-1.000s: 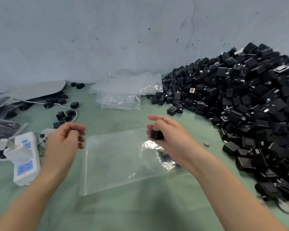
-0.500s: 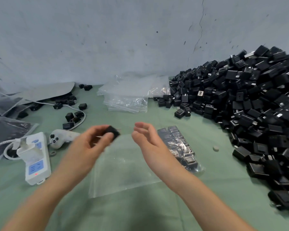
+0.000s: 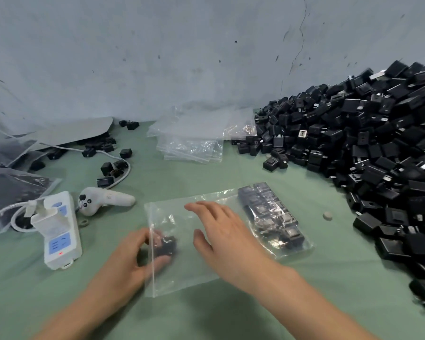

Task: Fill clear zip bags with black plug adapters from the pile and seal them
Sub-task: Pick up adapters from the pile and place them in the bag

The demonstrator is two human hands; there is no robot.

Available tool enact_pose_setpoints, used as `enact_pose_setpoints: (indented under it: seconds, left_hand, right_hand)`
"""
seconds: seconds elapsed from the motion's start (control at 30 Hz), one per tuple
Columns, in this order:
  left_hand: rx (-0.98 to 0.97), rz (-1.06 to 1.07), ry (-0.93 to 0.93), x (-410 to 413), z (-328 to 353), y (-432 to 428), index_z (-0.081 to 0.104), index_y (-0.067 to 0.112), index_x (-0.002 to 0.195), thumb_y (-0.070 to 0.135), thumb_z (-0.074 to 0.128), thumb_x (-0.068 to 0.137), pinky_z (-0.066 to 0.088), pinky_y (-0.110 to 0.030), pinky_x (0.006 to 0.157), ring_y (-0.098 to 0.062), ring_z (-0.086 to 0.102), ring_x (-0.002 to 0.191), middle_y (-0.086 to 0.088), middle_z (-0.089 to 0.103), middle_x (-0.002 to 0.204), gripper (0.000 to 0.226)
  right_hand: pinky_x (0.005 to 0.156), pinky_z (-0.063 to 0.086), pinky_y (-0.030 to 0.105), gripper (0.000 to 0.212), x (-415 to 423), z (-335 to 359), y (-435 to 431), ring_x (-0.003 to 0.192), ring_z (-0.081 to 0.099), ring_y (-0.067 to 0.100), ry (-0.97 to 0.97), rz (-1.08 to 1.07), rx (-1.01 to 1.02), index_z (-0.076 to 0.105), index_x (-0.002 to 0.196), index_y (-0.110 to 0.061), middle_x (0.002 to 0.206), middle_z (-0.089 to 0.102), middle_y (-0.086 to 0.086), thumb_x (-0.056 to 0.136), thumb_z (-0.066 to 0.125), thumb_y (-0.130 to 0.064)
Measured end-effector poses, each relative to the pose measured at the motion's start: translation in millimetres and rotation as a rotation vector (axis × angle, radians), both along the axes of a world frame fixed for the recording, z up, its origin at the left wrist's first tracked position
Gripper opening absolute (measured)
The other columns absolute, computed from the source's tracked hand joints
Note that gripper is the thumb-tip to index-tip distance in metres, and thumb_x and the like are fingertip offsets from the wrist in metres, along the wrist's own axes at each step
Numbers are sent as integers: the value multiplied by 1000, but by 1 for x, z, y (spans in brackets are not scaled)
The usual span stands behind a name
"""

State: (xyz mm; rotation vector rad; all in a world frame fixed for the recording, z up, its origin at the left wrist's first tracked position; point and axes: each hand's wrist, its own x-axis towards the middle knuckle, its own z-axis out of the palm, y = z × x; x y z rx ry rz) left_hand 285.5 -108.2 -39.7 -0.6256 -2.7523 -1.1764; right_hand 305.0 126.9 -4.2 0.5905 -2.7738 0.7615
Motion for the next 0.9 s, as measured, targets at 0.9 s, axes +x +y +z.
enact_pose_setpoints:
  seconds: [0.9]
  left_hand:
    - [-484,-255,267,-14,22,25,48,44,97,53,54,80,33,-7,78,10,39,80,28,44,84,20]
  right_hand:
    - [84,41,40,45,-1,16,-34,81,49,24,235,134,255,61,115,-23,104,53,3,81,37,-7]
